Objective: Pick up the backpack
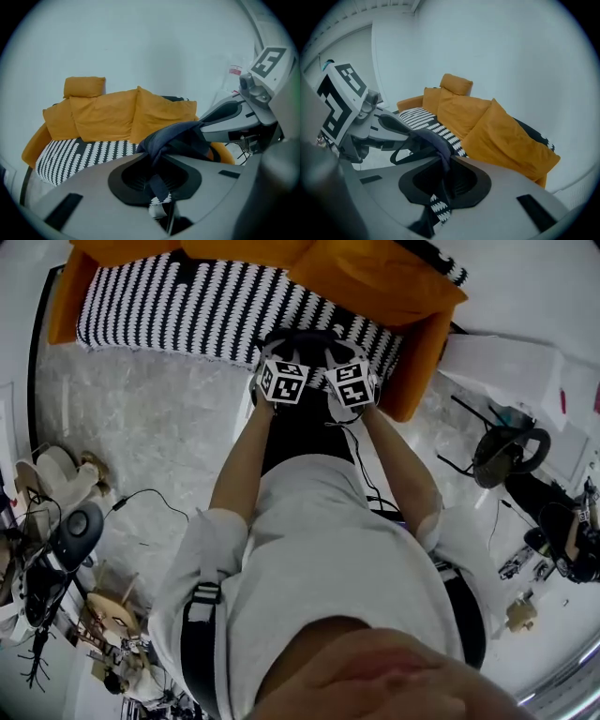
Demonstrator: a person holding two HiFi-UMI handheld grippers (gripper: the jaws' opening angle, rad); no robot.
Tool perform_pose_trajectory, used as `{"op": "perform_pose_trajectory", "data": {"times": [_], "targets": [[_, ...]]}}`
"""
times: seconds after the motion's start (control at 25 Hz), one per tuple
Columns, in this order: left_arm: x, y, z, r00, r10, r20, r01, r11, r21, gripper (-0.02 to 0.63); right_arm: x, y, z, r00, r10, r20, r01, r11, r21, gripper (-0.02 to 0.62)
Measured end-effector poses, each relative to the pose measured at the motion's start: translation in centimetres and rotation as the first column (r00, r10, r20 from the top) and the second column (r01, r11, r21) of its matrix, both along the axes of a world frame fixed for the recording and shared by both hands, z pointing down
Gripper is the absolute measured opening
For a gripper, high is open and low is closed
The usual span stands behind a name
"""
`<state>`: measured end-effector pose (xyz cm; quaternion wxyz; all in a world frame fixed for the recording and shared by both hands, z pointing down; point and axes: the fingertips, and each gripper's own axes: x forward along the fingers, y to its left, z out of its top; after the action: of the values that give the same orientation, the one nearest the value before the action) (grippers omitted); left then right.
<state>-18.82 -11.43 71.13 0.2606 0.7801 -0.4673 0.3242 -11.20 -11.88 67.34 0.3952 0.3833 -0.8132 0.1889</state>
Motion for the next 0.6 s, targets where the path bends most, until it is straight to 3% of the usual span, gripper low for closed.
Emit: {"op": "perform_pose_trajectory", "data": {"times": [0.32, 0.6], "targets": [[-2.8, 0.9, -3.7, 0.994, -0.107, -0.027, 0.107, 0.994, 0.007, 0.064, -2.8, 0.2, -3.7, 0.996, -0.085, 0.024, 0.084, 0.996, 0.043, 0.066], [-5.3, -1.1, -8.6, 0.98, -0.196, -0.042, 0.198, 0.978, 0.07, 0.066, -5.4, -2.5, -8.2, 0.991, -0.118, 0.065, 0.11, 0.987, 0.12, 0.066]]}}
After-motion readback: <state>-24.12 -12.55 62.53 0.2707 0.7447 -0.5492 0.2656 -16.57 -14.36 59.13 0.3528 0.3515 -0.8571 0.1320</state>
